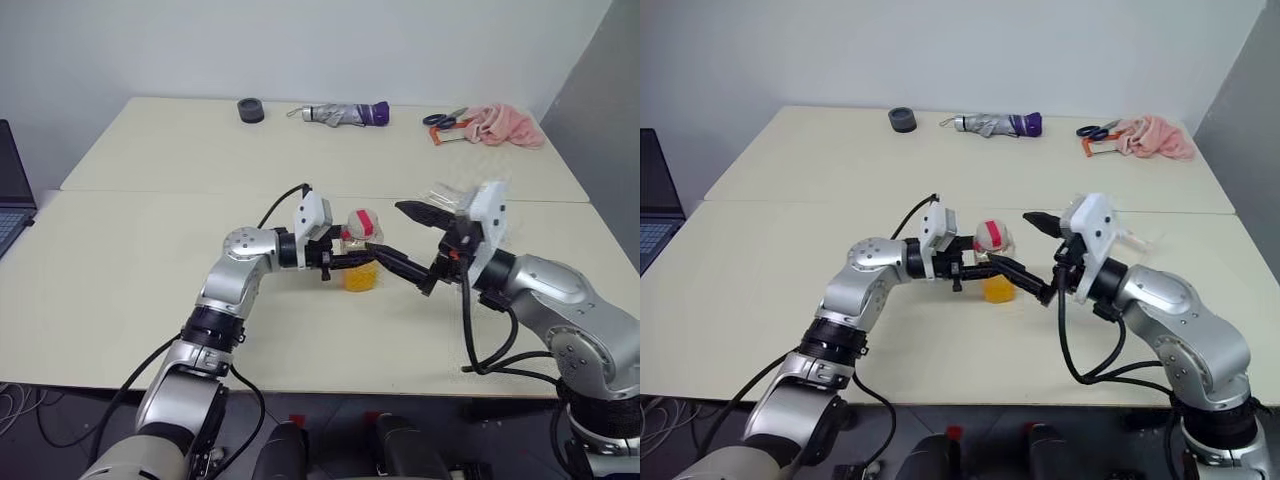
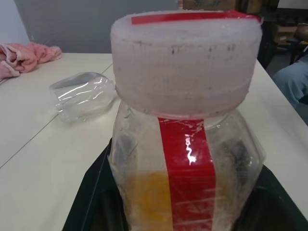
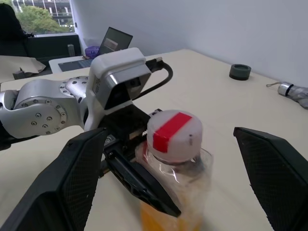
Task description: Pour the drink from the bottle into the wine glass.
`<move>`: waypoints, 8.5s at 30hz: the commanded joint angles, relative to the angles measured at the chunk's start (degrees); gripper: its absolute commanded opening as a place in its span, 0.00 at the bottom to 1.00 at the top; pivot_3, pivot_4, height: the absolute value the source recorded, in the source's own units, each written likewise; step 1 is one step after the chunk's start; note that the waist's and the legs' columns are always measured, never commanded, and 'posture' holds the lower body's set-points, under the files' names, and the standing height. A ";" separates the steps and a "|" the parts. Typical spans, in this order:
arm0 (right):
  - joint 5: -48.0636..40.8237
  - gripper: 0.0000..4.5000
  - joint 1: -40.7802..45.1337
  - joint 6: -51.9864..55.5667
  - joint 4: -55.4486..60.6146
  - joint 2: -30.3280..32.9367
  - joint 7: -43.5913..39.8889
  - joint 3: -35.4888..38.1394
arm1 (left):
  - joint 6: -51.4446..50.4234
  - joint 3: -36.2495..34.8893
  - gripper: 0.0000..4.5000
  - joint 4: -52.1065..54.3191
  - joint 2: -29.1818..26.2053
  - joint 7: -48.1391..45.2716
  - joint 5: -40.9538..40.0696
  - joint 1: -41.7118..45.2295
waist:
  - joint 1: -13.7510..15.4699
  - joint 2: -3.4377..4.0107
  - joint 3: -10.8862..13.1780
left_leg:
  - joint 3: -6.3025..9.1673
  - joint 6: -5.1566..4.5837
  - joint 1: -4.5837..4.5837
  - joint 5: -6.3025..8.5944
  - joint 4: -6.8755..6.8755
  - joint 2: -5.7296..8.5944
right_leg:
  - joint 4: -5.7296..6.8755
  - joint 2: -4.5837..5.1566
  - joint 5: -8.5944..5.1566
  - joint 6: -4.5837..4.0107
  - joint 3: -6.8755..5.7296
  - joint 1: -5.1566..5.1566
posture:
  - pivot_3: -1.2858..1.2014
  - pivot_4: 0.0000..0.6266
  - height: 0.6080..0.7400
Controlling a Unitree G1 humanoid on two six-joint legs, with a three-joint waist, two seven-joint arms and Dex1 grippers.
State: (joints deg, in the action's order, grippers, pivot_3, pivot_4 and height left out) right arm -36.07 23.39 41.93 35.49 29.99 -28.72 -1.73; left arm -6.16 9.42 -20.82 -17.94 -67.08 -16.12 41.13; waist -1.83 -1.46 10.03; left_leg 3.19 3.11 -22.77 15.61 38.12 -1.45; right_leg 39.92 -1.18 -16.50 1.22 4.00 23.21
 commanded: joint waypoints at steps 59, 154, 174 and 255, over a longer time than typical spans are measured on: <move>19.07 1.00 -2.25 0.51 5.24 -16.97 19.99 -6.49 | 1.71 -1.08 0.42 -4.83 1.53 -6.29 0.01 6.64 | -0.14 0.10 0.08 | 0.07 0.01 -0.05 -0.02 0.02 -0.02 | 0.07 -0.02 -0.02 -0.02 -0.06 0.09 | 0.52 0.24 1.00; 29.86 0.42 -6.14 3.39 5.26 -26.77 28.24 -11.56 | 3.63 0.34 0.42 -6.86 2.53 -5.38 1.83 7.78 | -0.19 0.15 0.12 | 0.11 0.03 -0.09 -0.03 -0.02 -0.05 | 0.02 -0.09 -0.03 -0.03 -0.05 0.09 | 0.52 0.24 1.00; 5.48 0.72 17.37 -9.65 -28.97 4.04 -36.21 -5.56 | 2.92 1.01 0.41 -5.63 0.96 -11.88 1.80 8.66 | -0.52 0.18 0.17 | 0.14 -0.02 -0.05 -0.01 -0.04 -0.04 | -0.03 -0.10 -0.02 -0.05 -0.13 0.04 | 0.52 0.24 1.00; 14.02 1.00 -1.87 -9.44 3.11 -2.67 0.28 -5.64 | 3.82 0.73 0.41 -6.88 0.88 -10.13 1.96 7.92 | -0.19 0.18 0.17 | 0.12 -0.01 -0.07 -0.02 0.00 -0.02 | 0.05 -0.09 -0.03 -0.04 -0.07 0.08 | 0.52 0.24 1.00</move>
State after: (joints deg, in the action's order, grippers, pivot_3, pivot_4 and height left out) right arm -23.63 20.29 34.37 37.81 28.14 -29.64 -6.14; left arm -3.30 11.00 -29.13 -17.26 -77.03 -13.40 48.03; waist -2.02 -1.28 10.20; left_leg 3.31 3.11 -22.84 15.59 38.13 -1.46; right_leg 39.97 -1.26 -16.53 1.18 3.94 23.29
